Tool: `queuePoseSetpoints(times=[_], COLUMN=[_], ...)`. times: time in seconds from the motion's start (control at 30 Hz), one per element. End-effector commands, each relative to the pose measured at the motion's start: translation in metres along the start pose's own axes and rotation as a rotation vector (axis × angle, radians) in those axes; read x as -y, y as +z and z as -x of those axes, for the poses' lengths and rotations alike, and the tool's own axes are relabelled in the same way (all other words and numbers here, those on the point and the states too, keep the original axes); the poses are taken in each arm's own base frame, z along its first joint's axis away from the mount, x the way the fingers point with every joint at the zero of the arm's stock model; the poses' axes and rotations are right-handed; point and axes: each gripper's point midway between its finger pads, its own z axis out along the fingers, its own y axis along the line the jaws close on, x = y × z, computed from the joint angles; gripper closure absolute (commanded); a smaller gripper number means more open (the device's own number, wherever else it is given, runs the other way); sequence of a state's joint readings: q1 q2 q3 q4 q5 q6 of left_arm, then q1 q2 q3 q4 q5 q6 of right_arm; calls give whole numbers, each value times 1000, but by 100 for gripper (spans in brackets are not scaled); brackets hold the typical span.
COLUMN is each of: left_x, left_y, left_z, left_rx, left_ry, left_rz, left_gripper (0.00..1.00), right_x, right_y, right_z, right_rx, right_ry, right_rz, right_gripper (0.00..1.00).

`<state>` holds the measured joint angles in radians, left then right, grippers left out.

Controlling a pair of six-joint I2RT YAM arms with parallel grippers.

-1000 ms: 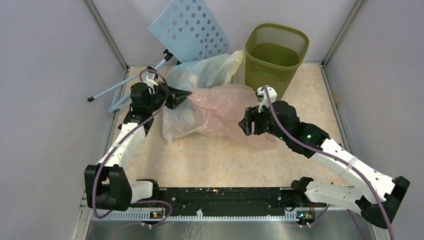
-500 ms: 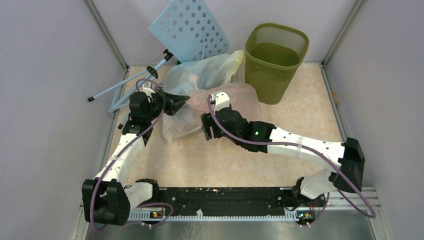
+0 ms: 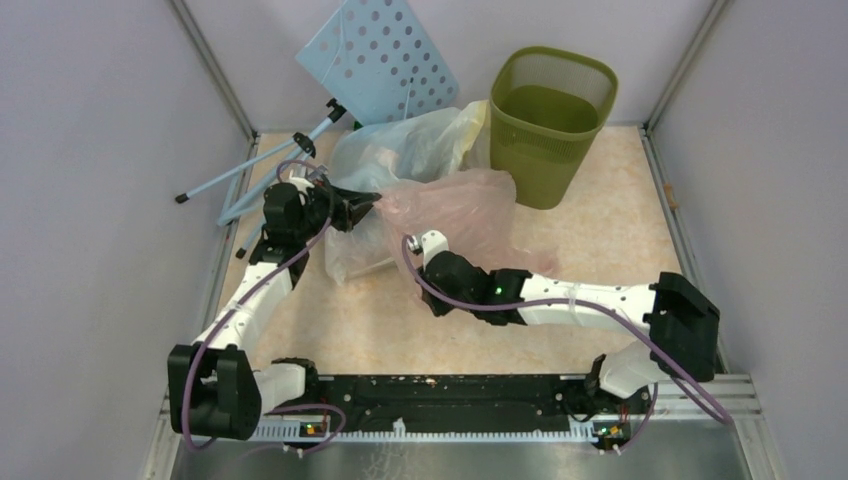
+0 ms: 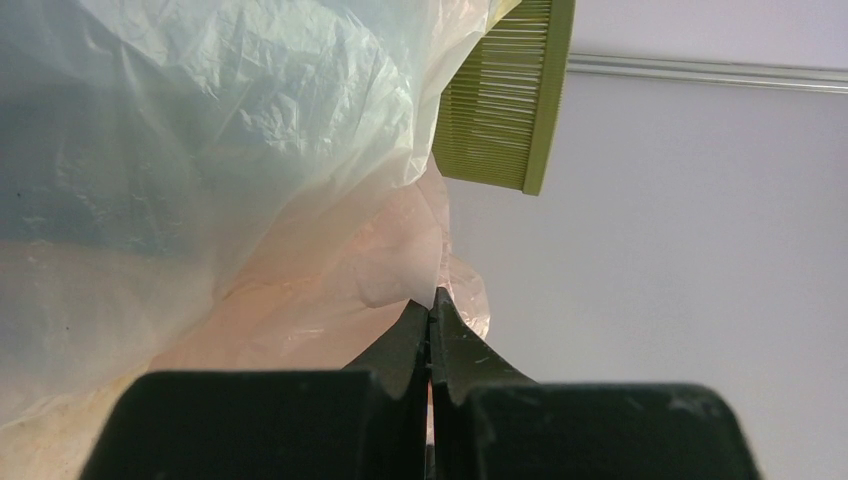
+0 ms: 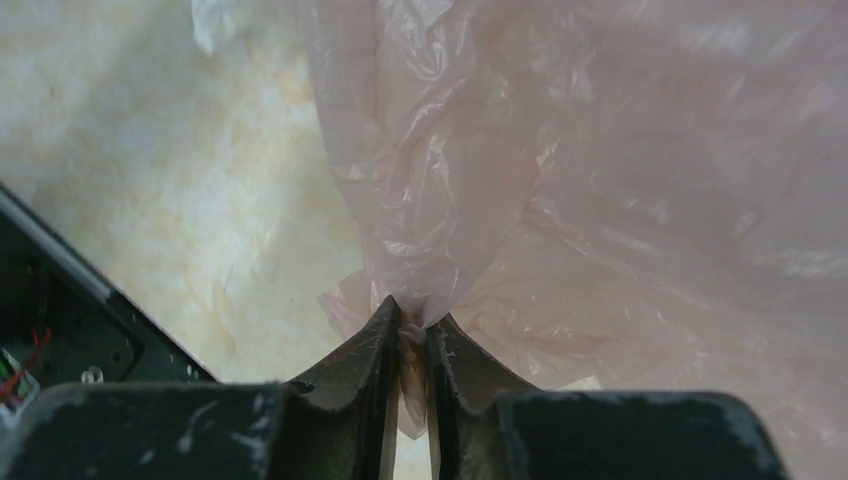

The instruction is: Put the trash bags into the trash bin

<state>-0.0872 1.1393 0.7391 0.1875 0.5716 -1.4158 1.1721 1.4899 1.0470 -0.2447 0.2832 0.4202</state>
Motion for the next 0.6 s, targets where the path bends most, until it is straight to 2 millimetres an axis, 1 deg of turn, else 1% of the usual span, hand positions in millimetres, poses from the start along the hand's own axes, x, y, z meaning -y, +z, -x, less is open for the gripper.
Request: queuePoseSetpoints(times=[0.0, 0.07, 0.13, 0.2, 0.27, 0.33, 0.4, 0.5, 0.57], left_x=[22, 18, 18, 20, 20, 19, 16, 4, -4], left_y=[8, 10, 12, 12, 12, 10, 6, -7, -17], left_z=[5, 5, 5, 6, 9, 10, 9, 11, 12], left_rx=[-12, -19, -24, -39, -51, -70, -95, -97, -84], left_ry=[49, 56, 89, 146, 224, 310, 396, 500, 550], left_rz=[-62, -57, -61, -57, -24, 15, 58, 163, 217], left_gripper=[96, 86, 72, 56, 39, 29, 25, 17, 9], right_x=[-21, -20, -19, -18, -16, -16, -16, -17, -18], right_y=[-19, -21, -23, -26, -30, -35, -42, -50, -55], right_z=[-21, -29, -31, -30, -23, -15, -4, 9, 15], right_rx=[-26, -29, -27, -19, 1, 21, 50, 82, 91], right_ry=[4, 10, 16, 15, 18, 21, 22, 19, 14], right_rz=[153, 174, 177, 176, 167, 163, 163, 168, 173], right_gripper=[92, 92, 91, 87, 78, 67, 56, 38, 31])
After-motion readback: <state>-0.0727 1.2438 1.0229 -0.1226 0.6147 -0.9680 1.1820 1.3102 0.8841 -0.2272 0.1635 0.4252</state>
